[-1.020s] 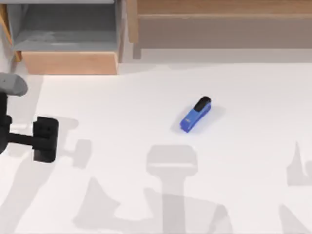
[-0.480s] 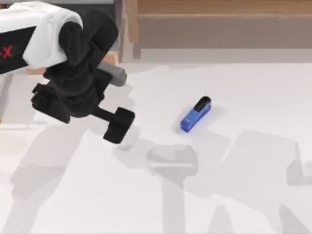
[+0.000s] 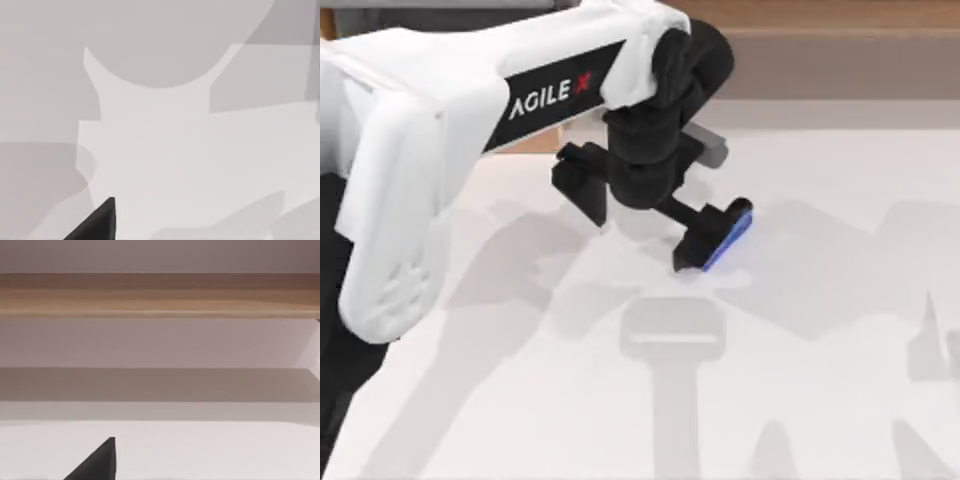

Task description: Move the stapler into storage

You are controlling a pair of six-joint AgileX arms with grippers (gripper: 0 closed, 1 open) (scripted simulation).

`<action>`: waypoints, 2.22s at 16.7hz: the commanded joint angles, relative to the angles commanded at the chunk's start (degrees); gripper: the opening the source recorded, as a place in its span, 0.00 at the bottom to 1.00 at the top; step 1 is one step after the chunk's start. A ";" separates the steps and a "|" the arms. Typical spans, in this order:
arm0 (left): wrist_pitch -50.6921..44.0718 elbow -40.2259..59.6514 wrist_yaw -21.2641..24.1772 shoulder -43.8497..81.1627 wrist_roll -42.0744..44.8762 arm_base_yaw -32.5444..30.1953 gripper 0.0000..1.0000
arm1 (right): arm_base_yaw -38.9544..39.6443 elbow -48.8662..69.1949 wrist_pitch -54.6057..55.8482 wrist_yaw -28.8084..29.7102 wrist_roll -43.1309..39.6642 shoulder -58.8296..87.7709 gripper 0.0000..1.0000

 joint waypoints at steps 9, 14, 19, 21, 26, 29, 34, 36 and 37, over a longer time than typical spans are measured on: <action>-0.11 21.03 1.97 11.06 -0.06 -4.59 1.00 | 0.00 0.00 0.00 0.00 0.00 0.00 1.00; -0.11 20.93 1.92 10.82 -0.06 -4.28 1.00 | 0.00 0.00 0.00 0.00 0.00 0.00 1.00; 4.64 19.15 2.03 13.89 0.04 -4.49 1.00 | 0.00 0.00 0.00 0.00 0.00 0.00 1.00; 6.78 18.42 2.05 15.30 0.02 -4.53 1.00 | 0.00 0.00 0.00 0.00 0.00 0.00 1.00; 7.04 18.33 2.05 15.50 0.02 -4.54 0.92 | 0.00 0.00 0.00 0.00 0.00 0.00 1.00; 7.04 18.33 2.05 15.50 0.02 -4.54 0.70 | 0.00 0.00 0.00 0.00 0.00 0.00 1.00; 7.04 18.33 2.05 15.50 0.02 -4.54 0.32 | 0.00 0.00 0.00 0.00 0.00 0.00 1.00; 7.04 18.33 2.05 15.50 0.02 -4.54 0.17 | 0.00 0.00 0.00 0.00 0.00 0.00 1.00; 7.04 18.33 2.05 15.50 0.02 -4.54 0.10 | 0.00 0.00 0.00 0.00 0.00 0.00 1.00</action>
